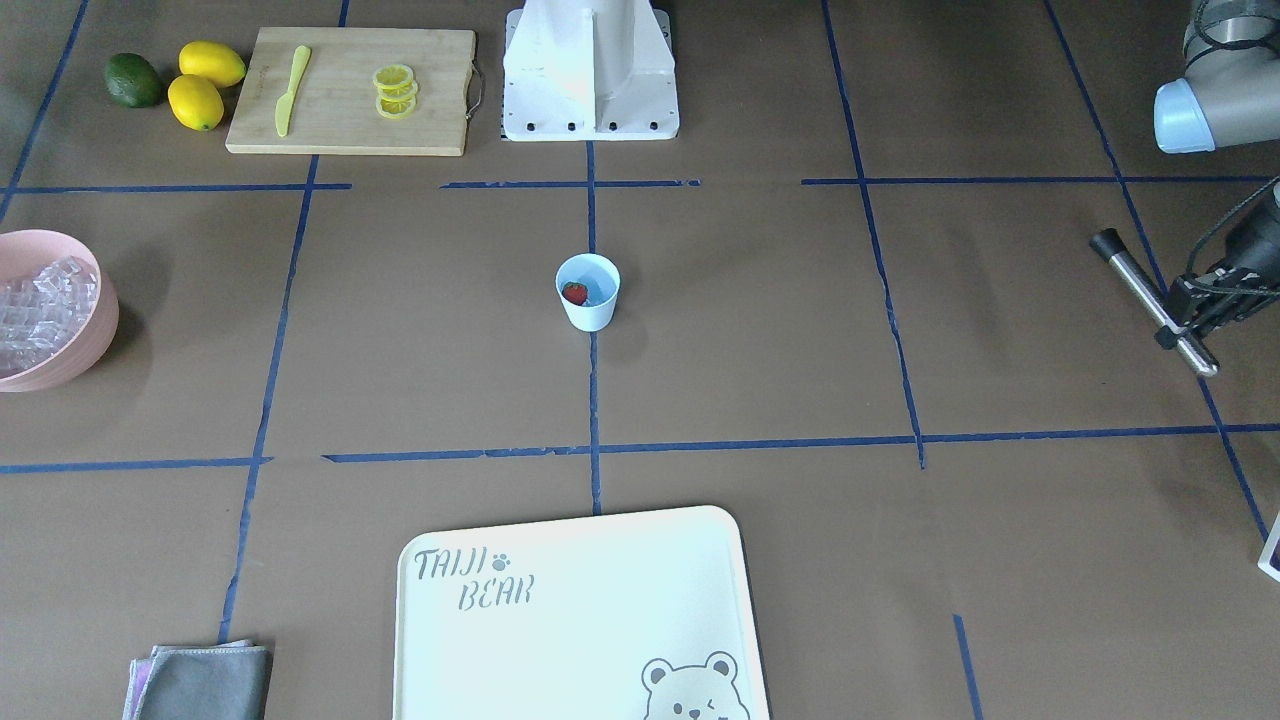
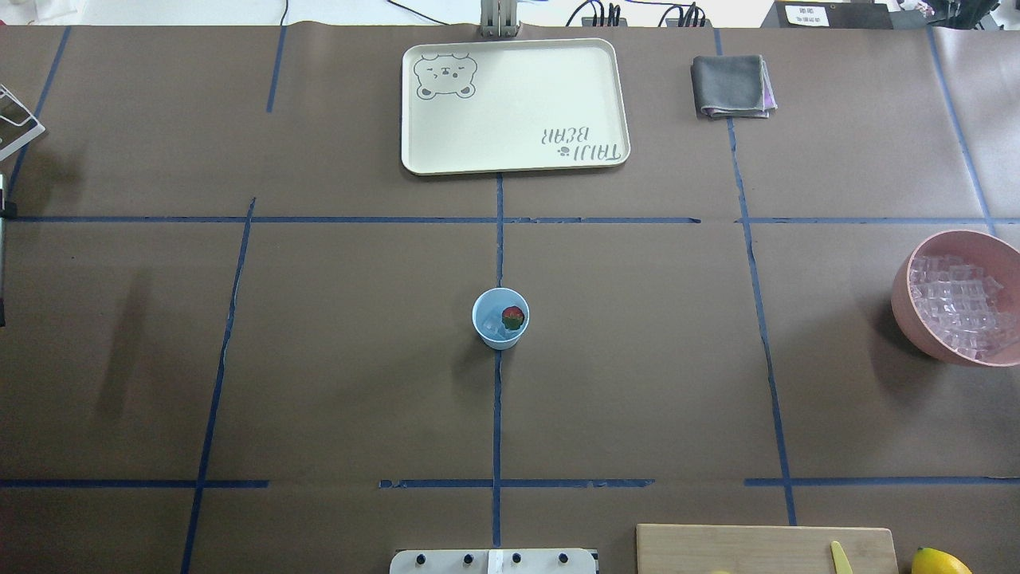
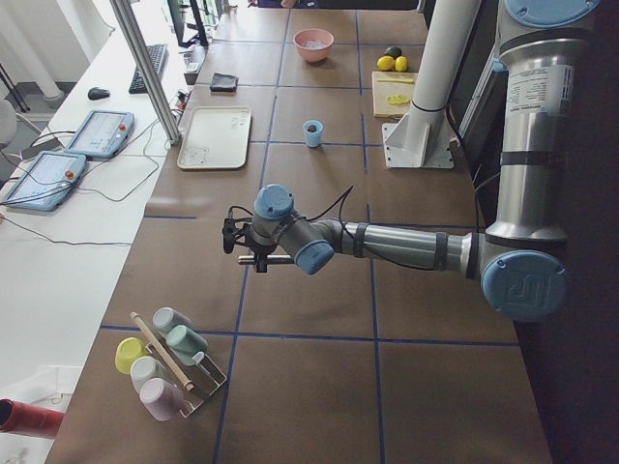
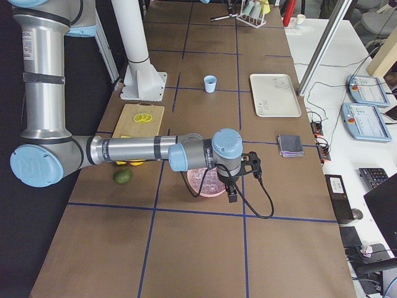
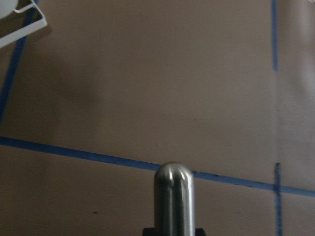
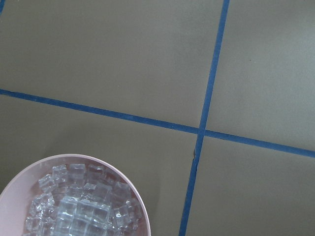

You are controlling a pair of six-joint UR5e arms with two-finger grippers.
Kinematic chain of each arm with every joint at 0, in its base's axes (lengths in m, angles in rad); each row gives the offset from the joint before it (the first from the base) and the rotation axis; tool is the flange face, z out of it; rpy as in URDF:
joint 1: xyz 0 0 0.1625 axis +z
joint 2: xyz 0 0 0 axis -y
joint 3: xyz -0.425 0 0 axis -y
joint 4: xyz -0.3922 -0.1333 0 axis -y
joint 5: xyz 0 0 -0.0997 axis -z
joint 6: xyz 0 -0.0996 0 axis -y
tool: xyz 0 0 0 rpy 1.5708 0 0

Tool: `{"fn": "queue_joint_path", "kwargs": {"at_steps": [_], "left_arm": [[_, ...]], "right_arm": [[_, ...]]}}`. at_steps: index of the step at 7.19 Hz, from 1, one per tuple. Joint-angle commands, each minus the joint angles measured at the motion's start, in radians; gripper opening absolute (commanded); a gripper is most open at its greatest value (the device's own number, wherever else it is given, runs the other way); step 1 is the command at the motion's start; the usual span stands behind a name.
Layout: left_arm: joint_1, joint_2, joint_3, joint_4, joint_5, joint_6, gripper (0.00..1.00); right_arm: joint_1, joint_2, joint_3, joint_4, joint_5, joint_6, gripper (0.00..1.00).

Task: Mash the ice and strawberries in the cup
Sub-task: 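Lower the pestle onto the table beside the left arm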

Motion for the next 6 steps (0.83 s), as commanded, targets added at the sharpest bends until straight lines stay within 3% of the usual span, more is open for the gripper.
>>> {"fn": "queue_joint_path", "kwargs": {"at_steps": [1, 6], "left_arm": [[0.046, 0.039, 0.002, 0.055, 0.027, 0.099, 0.0], [0.149, 0.04, 0.076, 0.055, 0.026, 0.096, 0.01]], "right_arm": [[0.0, -0.001, 0.0, 0.0, 0.0, 0.001, 1.0], [0.0, 0.001, 0.009, -0.002, 0.0, 0.001, 1.0]]}}
